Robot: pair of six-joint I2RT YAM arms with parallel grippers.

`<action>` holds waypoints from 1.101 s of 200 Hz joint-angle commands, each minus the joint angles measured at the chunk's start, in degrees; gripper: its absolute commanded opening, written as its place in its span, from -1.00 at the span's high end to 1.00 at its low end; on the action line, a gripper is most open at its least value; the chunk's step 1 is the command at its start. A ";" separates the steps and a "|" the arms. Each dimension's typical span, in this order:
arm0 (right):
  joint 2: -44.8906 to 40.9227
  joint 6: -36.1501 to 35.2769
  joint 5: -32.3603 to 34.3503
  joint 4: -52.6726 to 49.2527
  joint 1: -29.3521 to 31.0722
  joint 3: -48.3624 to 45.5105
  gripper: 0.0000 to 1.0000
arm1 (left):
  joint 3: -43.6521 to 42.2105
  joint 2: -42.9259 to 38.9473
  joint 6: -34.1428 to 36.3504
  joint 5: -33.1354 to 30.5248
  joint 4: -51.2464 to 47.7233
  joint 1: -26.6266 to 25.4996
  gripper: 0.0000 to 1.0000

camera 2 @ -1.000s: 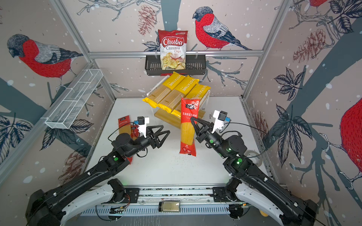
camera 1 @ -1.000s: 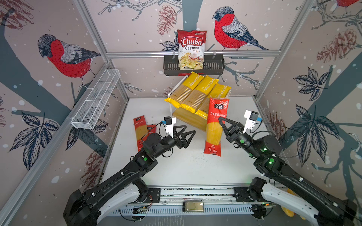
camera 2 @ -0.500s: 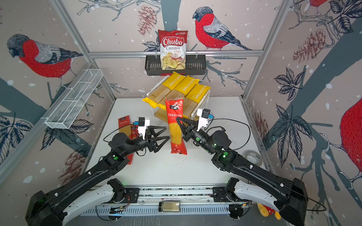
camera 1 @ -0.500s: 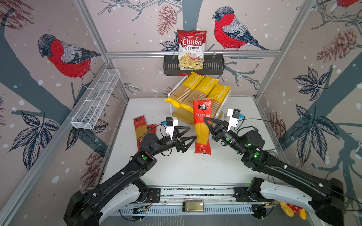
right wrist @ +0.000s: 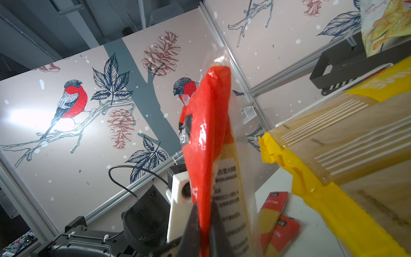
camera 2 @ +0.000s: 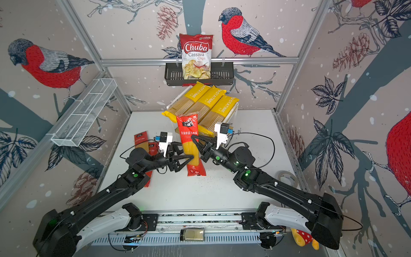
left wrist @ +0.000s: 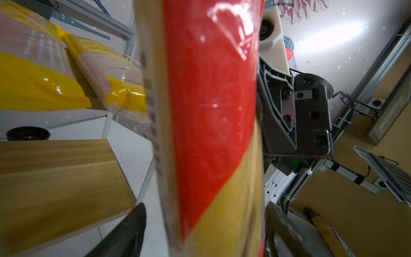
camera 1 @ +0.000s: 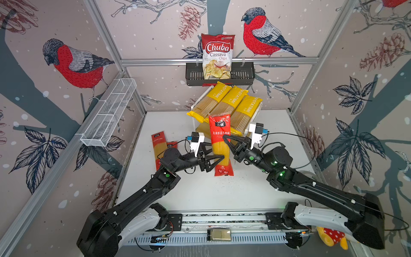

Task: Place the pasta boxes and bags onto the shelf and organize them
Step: 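Close the left gripper on the red pack's lower part while the right holds it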

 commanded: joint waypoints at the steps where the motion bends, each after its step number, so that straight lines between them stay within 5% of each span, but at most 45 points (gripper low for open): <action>1: 0.11 -0.83 -1.18 11.30 0.22 0.21 1.00 | 0.49 0.70 -0.37 4.05 5.97 0.10 -0.56; 111: 1.26 -1.24 -3.08 10.79 -0.13 -0.82 0.98 | 1.58 2.27 0.06 7.01 7.87 0.17 0.39; 197: -3.94 -4.33 -5.64 0.14 -4.56 -2.43 0.24 | 2.34 1.54 3.99 7.36 3.20 0.17 0.69; 220: -6.02 -6.07 -8.44 -4.99 -6.99 -2.37 -0.12 | 2.43 1.45 4.44 7.62 2.62 0.18 0.73</action>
